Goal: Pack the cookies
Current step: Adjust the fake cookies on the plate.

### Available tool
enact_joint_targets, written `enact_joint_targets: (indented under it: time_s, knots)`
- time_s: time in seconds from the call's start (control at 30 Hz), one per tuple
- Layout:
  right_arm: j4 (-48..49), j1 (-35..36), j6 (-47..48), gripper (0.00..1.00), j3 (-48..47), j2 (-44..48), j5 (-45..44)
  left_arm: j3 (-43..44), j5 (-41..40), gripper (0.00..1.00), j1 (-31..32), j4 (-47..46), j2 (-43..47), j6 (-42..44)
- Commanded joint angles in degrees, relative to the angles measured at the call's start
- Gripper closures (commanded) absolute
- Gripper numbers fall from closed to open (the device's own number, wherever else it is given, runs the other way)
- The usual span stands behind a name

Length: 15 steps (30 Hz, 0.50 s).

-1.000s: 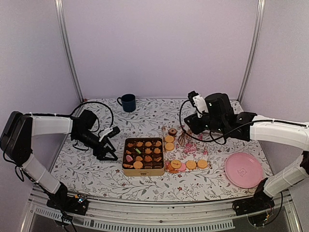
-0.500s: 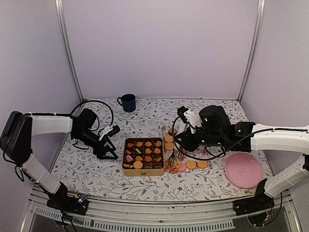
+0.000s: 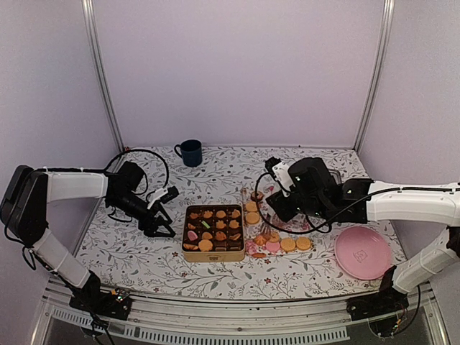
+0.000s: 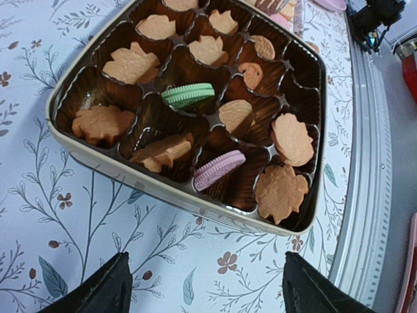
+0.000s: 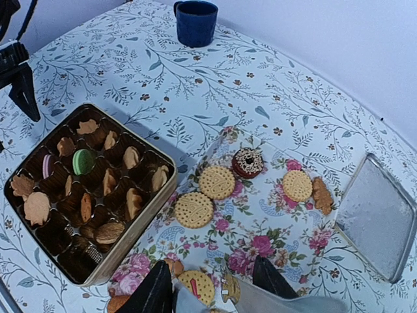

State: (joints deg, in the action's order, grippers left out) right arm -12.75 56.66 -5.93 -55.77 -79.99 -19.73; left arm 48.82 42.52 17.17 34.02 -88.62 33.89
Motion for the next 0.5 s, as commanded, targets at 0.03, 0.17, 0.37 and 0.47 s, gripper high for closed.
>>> enact_joint_targets:
  time_s: [0.03,0.17,0.37,0.47]
  knots:
    - [-0.7,-0.2,4.0,0.57,-3.3,1.7,-6.1,1.5,-0.2,0.2,-0.5,0.4,0.2,0.5]
    - [-1.5,0.5,3.5,0.55,-4.3,2.2,-5.6,1.5,-0.4,0.2,-0.6,0.4,0.3,0.5]
    - [0.7,4.5,2.3,0.55,-4.4,2.4,-1.2,1.2,-0.7,0.2,-0.7,0.4,0.6,0.7]
    - [2.7,5.0,0.4,0.56,-3.2,2.2,4.1,1.1,-0.6,0.21,-0.7,0.4,0.7,0.7]
